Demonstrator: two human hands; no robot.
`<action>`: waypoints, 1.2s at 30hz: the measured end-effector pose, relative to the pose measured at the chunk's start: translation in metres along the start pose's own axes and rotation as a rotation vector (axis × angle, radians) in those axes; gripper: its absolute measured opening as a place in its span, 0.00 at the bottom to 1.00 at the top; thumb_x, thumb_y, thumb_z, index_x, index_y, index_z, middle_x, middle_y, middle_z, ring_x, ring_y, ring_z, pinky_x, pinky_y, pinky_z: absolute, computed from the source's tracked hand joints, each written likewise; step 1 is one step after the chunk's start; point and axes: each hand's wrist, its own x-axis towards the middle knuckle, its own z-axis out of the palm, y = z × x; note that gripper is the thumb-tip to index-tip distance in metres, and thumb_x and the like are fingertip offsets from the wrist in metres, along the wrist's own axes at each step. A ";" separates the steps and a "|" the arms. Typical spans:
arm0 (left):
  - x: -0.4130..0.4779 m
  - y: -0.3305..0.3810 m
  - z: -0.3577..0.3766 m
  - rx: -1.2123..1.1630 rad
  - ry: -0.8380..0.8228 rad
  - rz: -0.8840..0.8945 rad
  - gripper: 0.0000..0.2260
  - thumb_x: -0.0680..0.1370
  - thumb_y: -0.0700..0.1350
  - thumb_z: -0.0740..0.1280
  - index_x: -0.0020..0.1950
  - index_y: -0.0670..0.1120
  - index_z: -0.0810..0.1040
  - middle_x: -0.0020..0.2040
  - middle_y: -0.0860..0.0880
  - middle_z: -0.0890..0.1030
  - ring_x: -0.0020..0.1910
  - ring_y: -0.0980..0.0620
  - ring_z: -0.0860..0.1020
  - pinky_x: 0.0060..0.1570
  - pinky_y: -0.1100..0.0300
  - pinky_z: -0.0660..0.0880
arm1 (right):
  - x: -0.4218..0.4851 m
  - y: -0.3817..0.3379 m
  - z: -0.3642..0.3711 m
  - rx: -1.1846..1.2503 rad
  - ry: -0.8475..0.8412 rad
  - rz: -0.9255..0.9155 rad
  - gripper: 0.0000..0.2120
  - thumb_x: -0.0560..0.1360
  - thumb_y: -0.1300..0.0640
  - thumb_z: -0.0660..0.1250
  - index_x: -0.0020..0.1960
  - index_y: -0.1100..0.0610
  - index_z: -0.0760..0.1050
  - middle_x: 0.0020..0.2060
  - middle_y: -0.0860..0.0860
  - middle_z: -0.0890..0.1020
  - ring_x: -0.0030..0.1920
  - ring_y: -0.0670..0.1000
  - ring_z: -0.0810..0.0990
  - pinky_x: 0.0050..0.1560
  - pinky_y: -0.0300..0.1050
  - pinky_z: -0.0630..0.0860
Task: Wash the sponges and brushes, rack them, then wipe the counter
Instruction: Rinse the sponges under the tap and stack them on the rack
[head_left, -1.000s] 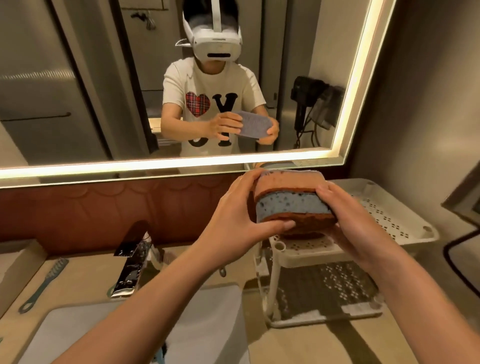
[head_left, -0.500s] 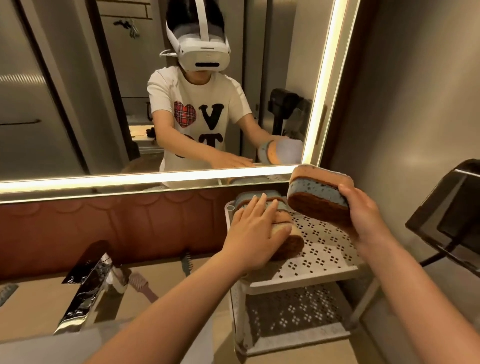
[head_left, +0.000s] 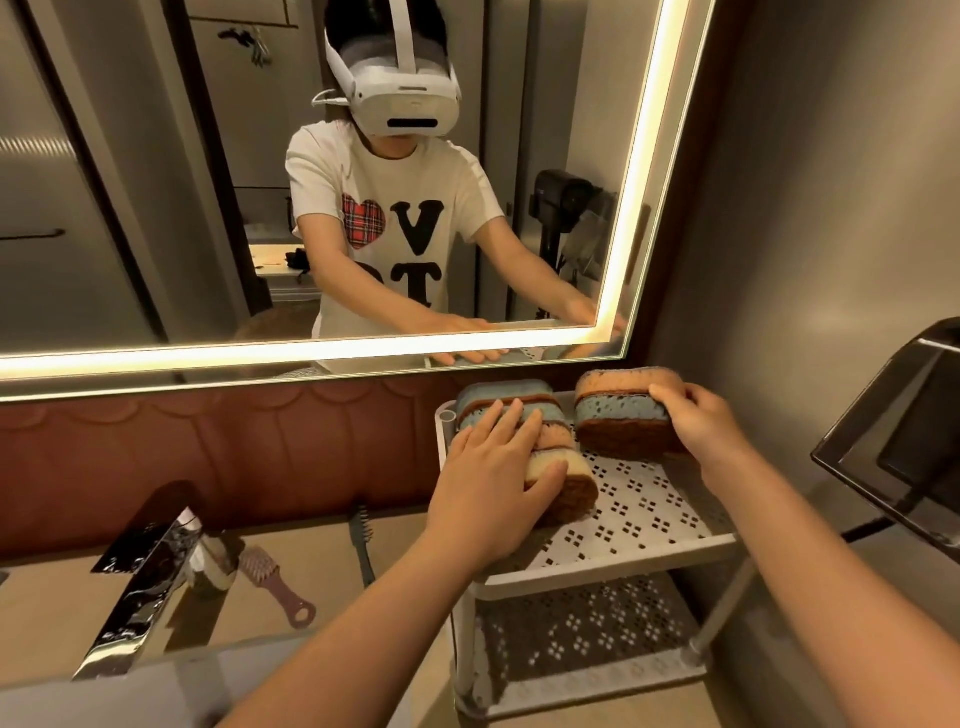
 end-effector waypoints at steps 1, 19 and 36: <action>0.000 0.000 0.000 0.002 -0.001 0.000 0.27 0.79 0.60 0.51 0.76 0.53 0.51 0.78 0.53 0.50 0.76 0.55 0.45 0.75 0.53 0.46 | 0.003 0.000 0.002 -0.017 -0.013 0.007 0.18 0.77 0.50 0.63 0.62 0.58 0.73 0.56 0.59 0.78 0.50 0.54 0.75 0.50 0.46 0.71; -0.001 0.001 0.002 0.040 -0.007 0.004 0.28 0.79 0.61 0.50 0.77 0.53 0.49 0.78 0.53 0.49 0.76 0.55 0.44 0.75 0.54 0.45 | 0.029 0.009 0.019 -0.691 -0.061 -0.064 0.29 0.78 0.39 0.48 0.69 0.57 0.68 0.67 0.61 0.69 0.66 0.62 0.66 0.67 0.53 0.65; -0.006 0.003 -0.010 -0.228 0.194 -0.014 0.24 0.79 0.56 0.49 0.73 0.50 0.63 0.75 0.52 0.63 0.74 0.56 0.56 0.73 0.58 0.48 | -0.015 -0.010 0.017 -0.569 0.197 -0.583 0.12 0.77 0.48 0.60 0.45 0.57 0.74 0.42 0.52 0.77 0.46 0.54 0.74 0.41 0.44 0.66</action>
